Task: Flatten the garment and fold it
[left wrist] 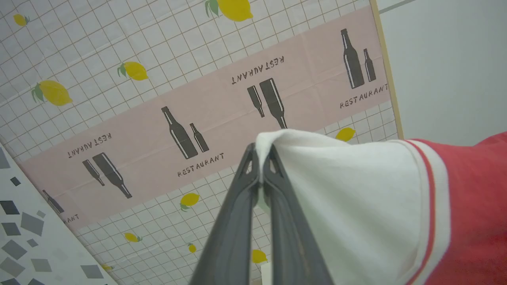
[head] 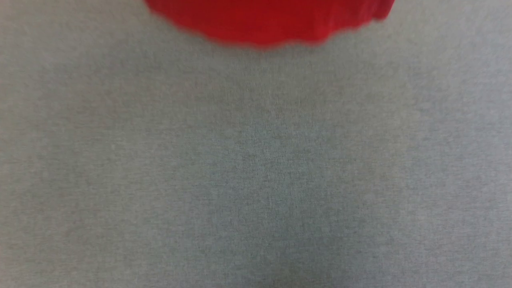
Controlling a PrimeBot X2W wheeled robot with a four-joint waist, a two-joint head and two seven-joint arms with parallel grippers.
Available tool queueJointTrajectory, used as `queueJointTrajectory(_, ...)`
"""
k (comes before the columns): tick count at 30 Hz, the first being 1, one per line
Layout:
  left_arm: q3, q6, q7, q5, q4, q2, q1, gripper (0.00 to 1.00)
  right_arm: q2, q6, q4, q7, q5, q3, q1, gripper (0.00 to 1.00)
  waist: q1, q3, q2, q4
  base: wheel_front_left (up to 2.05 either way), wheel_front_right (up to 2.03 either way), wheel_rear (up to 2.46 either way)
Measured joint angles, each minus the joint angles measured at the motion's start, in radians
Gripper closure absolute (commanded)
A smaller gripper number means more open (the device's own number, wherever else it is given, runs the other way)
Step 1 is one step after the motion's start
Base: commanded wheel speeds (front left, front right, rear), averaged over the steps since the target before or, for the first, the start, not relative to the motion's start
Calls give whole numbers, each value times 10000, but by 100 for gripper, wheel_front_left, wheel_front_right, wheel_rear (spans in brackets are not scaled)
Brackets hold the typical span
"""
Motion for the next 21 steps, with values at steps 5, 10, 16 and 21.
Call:
queueJointTrajectory(5, -94, -82, -811, 109, 1375, -443, -1104, 100, 610, 0, 1310, -934, 115, 516, -1156, 100, 1, 856, 0, -52, 0, 0, 0)
queueJointTrajectory(10, -219, -150, -1599, 142, 2320, -765, -1742, 100, 1114, 0, 2234, -1766, 458, 905, -1957, 100, 0, 1560, 0, -27, 0, 0, 0)
queueJointTrajectory(16, -353, -161, -2318, 242, 3195, -1043, -1472, 100, 1315, 0, 2545, -2123, 878, 1850, -1768, 100, -1, 2039, 0, 173, 0, 0, 0)
queueJointTrajectory(21, -610, -54, -2711, 203, 3614, -1360, 94, 100, 1289, 0, 2669, -2230, 1262, 2604, -445, 100, 0, 1941, 0, 403, 0, 0, 0)
